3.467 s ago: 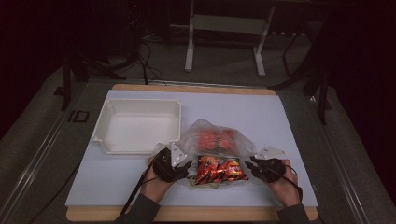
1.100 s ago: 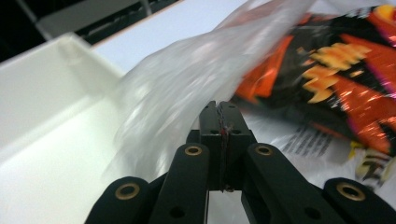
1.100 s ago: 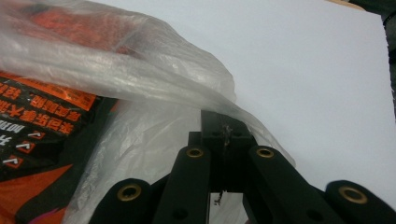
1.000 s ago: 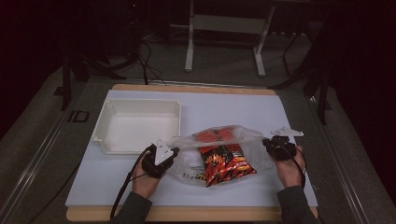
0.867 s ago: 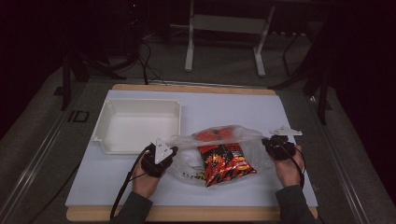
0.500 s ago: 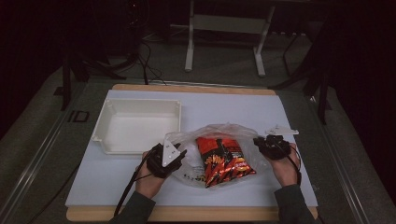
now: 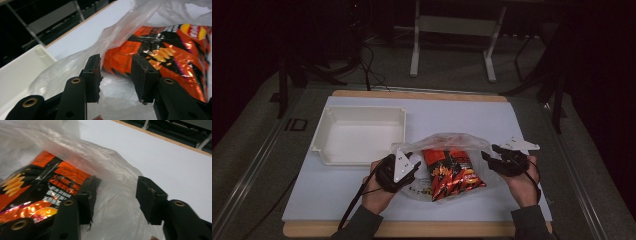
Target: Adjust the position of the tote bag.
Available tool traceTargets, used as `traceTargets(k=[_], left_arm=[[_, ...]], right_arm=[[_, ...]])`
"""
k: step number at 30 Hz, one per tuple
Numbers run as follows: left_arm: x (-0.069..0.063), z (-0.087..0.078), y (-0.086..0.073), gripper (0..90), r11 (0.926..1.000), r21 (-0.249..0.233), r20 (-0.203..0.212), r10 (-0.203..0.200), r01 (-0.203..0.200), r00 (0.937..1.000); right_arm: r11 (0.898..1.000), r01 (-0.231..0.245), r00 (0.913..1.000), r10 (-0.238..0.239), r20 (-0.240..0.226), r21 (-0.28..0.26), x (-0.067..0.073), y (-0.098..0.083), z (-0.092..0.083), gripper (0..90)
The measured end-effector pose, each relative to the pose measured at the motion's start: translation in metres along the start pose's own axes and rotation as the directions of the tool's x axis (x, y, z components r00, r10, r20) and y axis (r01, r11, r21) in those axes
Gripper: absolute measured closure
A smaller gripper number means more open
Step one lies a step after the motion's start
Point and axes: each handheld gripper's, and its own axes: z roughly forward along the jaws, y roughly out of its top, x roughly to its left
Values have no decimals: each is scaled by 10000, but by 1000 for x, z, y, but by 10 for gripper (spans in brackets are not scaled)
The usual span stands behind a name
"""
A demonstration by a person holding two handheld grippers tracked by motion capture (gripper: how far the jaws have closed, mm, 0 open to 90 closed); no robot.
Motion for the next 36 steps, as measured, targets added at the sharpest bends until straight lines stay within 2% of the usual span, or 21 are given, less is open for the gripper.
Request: traceTargets(k=[1,2,4,6,8,9,12,14,16,19,21,23,24,26,28,30,32,33,36], left_arm=[[0,1,0,599,10000,-38,45,-30,30,10000],[0,2,1,594,10000,-28,45,-64,64,10000],[0,3,2,591,9999,-36,178,-156,156,9997],[-3,6,4,589,10000,58,268,-37,35,9996],[-6,11,5,579,9996,262,303,110,-118,9995],[-7,14,6,567,9989,432,319,191,-205,9993],[-8,29,6,538,9940,1054,147,291,-304,9995],[-8,40,6,493,9870,1559,-347,446,-387,9984],[-9,50,6,435,9808,1901,-1056,654,-444,9923],[-4,62,5,350,9722,2331,-1661,606,-205,9842],[-1,68,3,328,9698,2440,-1923,498,-14,9801],[1,71,3,324,9687,2477,-2160,377,174,9757],[1,72,3,333,9682,2495,-2198,384,181,9748],[1,73,4,358,9668,2550,-2365,468,155,9705],[2,73,5,427,9637,2668,-2537,620,82,9653],[3,73,7,502,9603,2789,-2708,724,63,9599],[4,73,8,599,9554,2952,-2891,917,-24,9529],[5,73,8,659,9569,2904,-2966,837,64,9513],[10,68,8,803,9607,2771,-2965,705,152,9524]], right_arm=[[10000,34,10000,-35,-35,-46,2,0,-2,575],[9999,117,9998,-117,-147,-42,3,-1,-3,667],[9991,411,9988,-409,-253,75,8,-3,-3,758],[9968,624,9976,-609,-320,491,12,-5,2,790],[9941,613,9981,-607,-92,892,14,-8,9,791],[9932,504,9987,-513,58,1053,14,-9,13,771],[9897,-207,9991,154,383,1415,11,-12,26,616],[9855,-592,9965,490,676,1590,8,-11,33,517],[9831,-795,9936,649,920,1651,7,-10,39,422],[9805,-1042,9888,841,1232,1667,5,-6,47,365],[9787,-1083,9880,866,1276,1741,4,-5,52,369],[9761,-941,9884,680,1359,1960,3,-5,58,401],[9734,-886,9890,609,1346,2111,3,-5,61,432],[9687,-697,9908,394,1294,2384,2,-6,67,552],[9650,-526,9933,240,1132,2568,0,-8,68,707],[9661,-539,9938,273,1076,2525,0,-11,65,813],[9692,-490,9934,223,1122,2414,-2,-13,59,874],[9701,-494,9932,226,1140,2376,-3,-14,55,886],[9707,-518,9921,230,1236,2348,-10,-21,43,900]])
